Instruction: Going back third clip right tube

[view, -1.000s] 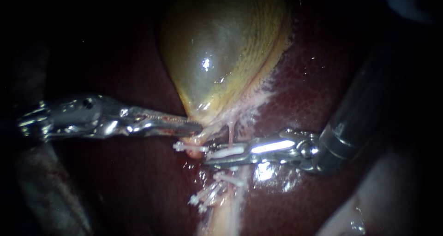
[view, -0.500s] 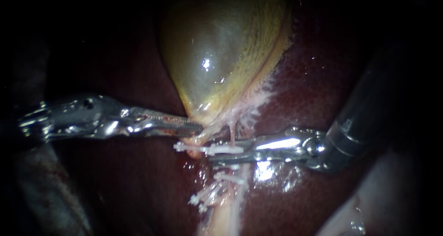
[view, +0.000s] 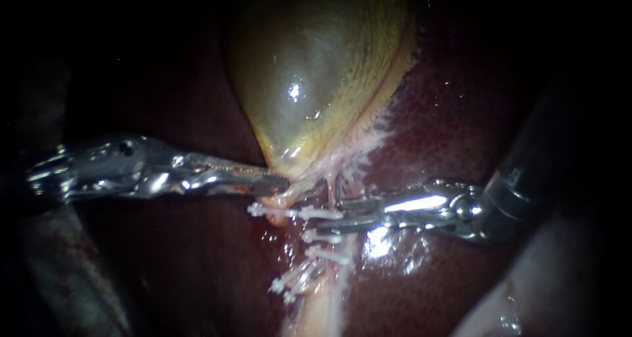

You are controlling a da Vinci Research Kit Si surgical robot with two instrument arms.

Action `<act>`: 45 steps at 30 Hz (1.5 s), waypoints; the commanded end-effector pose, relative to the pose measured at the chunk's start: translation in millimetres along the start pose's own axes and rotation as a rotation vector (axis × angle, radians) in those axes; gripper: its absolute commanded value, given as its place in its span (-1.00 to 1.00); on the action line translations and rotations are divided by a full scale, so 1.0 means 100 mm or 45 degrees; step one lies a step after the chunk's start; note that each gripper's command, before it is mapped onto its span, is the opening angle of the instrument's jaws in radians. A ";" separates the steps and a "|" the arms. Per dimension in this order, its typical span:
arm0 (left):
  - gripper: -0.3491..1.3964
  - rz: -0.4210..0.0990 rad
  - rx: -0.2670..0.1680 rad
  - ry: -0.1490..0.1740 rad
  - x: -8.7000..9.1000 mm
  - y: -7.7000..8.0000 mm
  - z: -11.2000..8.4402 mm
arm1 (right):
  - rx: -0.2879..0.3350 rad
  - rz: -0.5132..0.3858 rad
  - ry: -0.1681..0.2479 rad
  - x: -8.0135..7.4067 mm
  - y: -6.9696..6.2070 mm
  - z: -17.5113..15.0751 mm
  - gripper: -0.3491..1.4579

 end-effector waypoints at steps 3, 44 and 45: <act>-1.00 0.000 0.000 0.000 0.000 0.000 0.000 | -0.006 -0.010 0.001 0.001 -0.003 -0.010 -0.18; -1.00 -0.002 0.003 0.002 -0.006 -0.002 0.044 | 0.011 -0.278 0.143 0.013 -0.016 -0.110 -0.22; -1.00 -0.002 0.005 0.002 -0.006 -0.002 0.046 | 0.014 -0.279 0.142 0.013 -0.016 -0.110 -0.22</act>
